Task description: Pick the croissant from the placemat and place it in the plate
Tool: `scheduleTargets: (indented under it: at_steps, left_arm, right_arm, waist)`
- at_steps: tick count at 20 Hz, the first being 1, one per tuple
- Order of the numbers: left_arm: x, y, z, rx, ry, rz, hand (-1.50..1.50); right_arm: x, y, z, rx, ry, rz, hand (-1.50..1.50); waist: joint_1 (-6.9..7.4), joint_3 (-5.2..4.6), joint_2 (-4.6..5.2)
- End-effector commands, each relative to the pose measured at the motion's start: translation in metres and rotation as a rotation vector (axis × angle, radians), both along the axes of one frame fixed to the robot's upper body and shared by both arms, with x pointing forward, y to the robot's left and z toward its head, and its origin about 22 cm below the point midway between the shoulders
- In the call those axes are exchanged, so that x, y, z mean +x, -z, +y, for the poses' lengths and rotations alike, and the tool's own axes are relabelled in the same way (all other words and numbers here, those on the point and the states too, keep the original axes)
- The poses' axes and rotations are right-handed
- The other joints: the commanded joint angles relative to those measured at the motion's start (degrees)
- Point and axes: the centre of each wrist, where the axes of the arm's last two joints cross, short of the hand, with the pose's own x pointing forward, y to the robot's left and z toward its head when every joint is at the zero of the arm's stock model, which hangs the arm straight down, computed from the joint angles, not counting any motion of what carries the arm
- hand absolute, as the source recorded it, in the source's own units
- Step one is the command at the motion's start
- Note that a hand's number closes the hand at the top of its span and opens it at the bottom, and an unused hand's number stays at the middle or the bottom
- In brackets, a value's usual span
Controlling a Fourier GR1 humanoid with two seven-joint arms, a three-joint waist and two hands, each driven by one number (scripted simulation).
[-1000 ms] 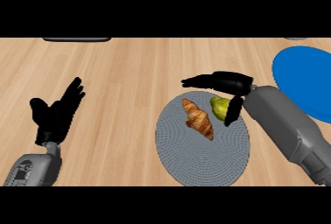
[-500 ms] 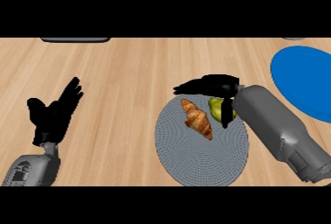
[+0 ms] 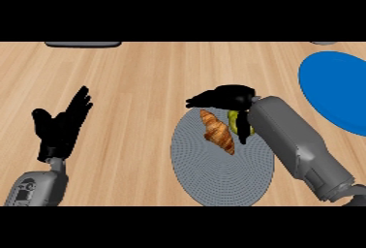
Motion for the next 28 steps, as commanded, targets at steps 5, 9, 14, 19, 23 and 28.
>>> scheduleTargets:
  at_steps: [5, 9, 14, 19, 23, 28]
  left_arm:
    - [0.002, -0.005, 0.003, 0.000, -0.007, -0.012, 0.00]
    - [0.004, 0.007, 0.000, 0.009, -0.016, 0.002, 0.00]
    - [0.006, -0.002, 0.004, -0.003, -0.018, -0.004, 0.00]
    - [-0.002, -0.020, -0.001, -0.005, -0.001, -0.009, 0.00]
    - [0.002, 0.011, 0.009, -0.006, -0.012, 0.002, 0.00]
    - [-0.019, 0.017, 0.022, 0.013, -0.081, 0.041, 0.00]
  right_arm:
    - [-0.014, 0.026, 0.014, -0.056, -0.048, -0.013, -1.50]
    - [-0.017, 0.028, 0.010, -0.142, -0.180, -0.003, 1.50]
    - [-0.024, 0.021, 0.023, -0.045, -0.197, -0.001, 1.50]
    - [-0.027, 0.038, 0.028, 0.029, -0.152, 0.017, 1.50]
    - [-0.028, 0.036, 0.003, 0.115, -0.089, -0.152, 1.50]
    - [-0.062, 0.047, -0.093, 0.071, 0.216, -0.181, 1.50]
  waist:
    - [-0.07, 0.23, 0.24]
    - [-0.25, 0.22, 0.32]
    - [-0.51, 0.22, 0.13]
    - [0.18, 0.26, 0.22]
    - [-0.35, 0.23, 0.36]
    - [-5.08, 0.15, -1.35]
